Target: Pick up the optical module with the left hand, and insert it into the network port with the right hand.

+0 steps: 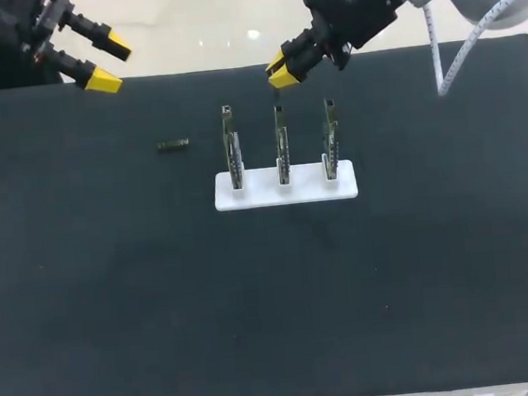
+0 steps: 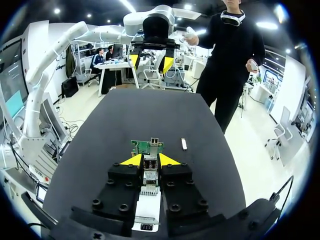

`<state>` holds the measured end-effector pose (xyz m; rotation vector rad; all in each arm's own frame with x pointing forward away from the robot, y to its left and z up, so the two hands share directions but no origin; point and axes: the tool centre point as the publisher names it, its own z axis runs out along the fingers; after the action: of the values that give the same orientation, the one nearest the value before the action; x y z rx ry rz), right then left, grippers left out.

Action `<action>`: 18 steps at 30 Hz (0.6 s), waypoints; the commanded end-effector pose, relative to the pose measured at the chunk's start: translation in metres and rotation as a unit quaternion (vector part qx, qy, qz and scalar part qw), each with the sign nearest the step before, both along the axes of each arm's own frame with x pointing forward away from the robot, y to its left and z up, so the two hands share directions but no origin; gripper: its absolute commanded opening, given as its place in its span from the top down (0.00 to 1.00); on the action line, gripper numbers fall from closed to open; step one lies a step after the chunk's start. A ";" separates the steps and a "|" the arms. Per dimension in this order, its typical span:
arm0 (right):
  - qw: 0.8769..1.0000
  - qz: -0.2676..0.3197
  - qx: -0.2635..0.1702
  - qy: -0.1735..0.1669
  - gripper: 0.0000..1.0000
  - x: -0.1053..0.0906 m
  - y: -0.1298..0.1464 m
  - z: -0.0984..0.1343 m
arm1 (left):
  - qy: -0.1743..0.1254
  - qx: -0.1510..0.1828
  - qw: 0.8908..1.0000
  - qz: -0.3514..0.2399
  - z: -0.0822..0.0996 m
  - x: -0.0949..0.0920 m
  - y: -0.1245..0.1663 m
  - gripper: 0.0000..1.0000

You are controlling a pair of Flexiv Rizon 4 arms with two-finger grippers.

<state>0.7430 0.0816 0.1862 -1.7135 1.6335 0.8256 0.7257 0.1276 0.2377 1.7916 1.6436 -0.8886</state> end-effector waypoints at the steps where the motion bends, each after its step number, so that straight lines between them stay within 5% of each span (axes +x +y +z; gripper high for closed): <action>1: 1.000 -0.002 0.001 -0.003 1.00 0.000 0.000 -0.002 | 0.000 0.002 1.000 0.000 0.000 0.000 -0.001 0.00; 18: 1.000 -0.001 0.004 -0.005 1.00 0.001 0.001 -0.006 | 0.000 0.002 1.000 0.000 0.000 0.000 -0.001 0.00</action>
<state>0.7444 0.0827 0.1814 -1.7100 1.6252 0.8201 0.7257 0.1275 0.2377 1.7916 1.6434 -0.8886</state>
